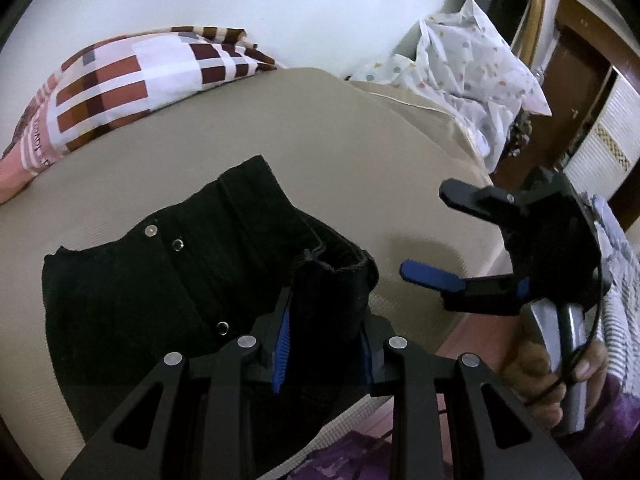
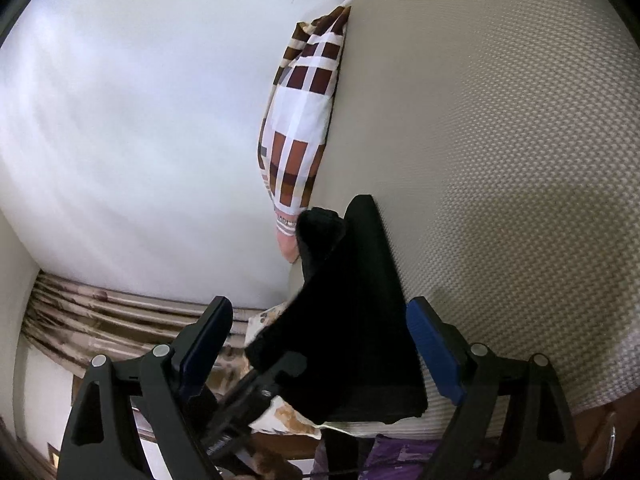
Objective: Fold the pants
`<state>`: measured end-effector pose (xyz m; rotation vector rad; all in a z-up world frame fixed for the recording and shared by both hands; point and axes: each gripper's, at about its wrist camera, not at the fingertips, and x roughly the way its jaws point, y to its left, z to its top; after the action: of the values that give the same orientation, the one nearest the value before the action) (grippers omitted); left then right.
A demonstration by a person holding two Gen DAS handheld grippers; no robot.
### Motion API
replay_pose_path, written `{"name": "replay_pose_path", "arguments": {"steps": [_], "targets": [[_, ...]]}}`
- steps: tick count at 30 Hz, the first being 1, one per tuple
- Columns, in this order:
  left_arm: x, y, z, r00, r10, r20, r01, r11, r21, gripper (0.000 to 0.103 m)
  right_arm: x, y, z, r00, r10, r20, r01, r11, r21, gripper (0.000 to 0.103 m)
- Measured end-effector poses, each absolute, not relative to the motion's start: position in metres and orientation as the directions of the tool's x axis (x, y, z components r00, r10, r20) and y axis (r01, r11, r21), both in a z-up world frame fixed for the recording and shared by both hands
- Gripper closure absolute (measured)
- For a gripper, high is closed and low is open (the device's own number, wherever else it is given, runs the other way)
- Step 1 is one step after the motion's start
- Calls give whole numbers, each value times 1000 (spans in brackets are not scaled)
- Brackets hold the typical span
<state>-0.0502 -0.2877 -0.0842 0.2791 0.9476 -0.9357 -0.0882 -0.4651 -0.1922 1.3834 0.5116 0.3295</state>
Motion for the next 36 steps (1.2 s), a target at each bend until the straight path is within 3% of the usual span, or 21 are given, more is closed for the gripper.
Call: {"name": "replay_pose_path", "arguments": {"steps": [6,11,14,15,17,19,22,27,36], "targets": [[-51,-294,-92,230,-567,-791,806,567,-173,72,-90,-467,-195,851,504,-149,81,154,985,15],[-58,-304,-95,175,-569,-804,838,514,-181,54,-89,-466,-191,848,505,-159,86,166,982,15],[-62,-295,-72,106,-658,-746,846,453,-280,49,-93,-470,-185,855,490,-170,94,177,980,15],[-62,-287,-59,116,-689,-716,845,447,-293,47,-97,-474,-181,861,481,-169,90,182,979,15],[-54,-268,-35,177,-717,-674,829,478,-291,31,-104,-479,-169,870,468,-155,69,196,978,15],[-37,-235,-15,267,-732,-627,782,545,-303,26,-114,-481,-151,874,468,-130,23,227,974,15],[-12,-184,-7,369,-704,-606,691,644,-328,22,-125,-470,-128,856,514,-60,-66,223,973,15],[17,-100,-31,490,-572,-657,522,797,-304,22,-118,-434,-140,781,623,48,-93,39,995,15],[21,-19,-84,466,-531,-708,365,844,-393,22,-93,-410,-157,761,627,-167,86,158,984,15]]}}
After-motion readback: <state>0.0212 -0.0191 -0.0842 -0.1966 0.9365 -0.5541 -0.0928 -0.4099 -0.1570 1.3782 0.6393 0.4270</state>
